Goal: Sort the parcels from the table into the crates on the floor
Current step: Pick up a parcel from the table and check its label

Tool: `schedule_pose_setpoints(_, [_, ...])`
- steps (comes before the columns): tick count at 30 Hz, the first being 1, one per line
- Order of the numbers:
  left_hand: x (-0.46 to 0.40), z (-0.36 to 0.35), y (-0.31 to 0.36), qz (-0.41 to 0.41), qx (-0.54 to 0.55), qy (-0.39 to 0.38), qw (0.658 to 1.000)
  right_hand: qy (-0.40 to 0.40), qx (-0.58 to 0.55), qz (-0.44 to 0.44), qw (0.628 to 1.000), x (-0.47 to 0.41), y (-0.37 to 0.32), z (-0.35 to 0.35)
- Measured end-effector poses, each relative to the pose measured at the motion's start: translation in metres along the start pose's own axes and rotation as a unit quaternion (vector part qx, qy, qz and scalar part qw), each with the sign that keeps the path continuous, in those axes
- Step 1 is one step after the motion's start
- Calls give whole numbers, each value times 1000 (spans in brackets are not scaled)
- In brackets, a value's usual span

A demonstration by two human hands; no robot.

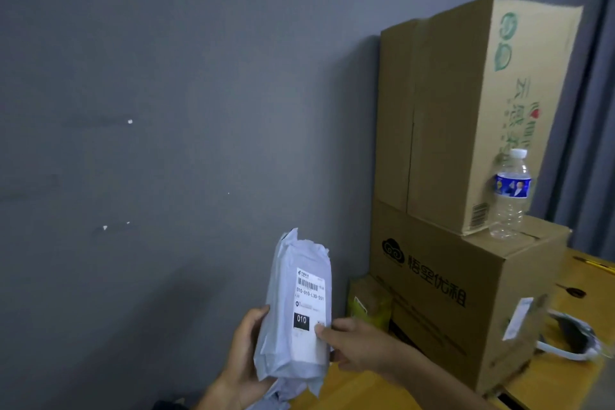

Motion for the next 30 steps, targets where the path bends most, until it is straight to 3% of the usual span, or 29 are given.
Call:
schedule_pose_setpoints(10, [1,-45,10,-51,-12,-9,999,44,-151,131,979,31,-34,27])
schedule_pose_setpoints(13, [-1,-42,22,-94,-103,43,989,49,-169,162,971,38,-43,37])
schedule_pose_setpoints(17, [2,-33,48,-179,-246,122,945,93,-166,193,963,45,-52,50])
schedule_pose_setpoints(21, [10,-40,65,-230,-315,89,917,122,-169,212,955,49,-61,54])
schedule_pose_setpoints(30, [15,-25,83,-249,-273,95,924,69,-141,229,961,50,-79,38])
Point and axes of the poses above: each hand's wrist, its own x-axis away from the middle knuckle, its own z-axis out of the back of the hand, y = z × x, the point moved 7 cm from there along -x, towards the middle knuckle, and after that the axes turned 4 degrees about -x, right-handed, at the moved point
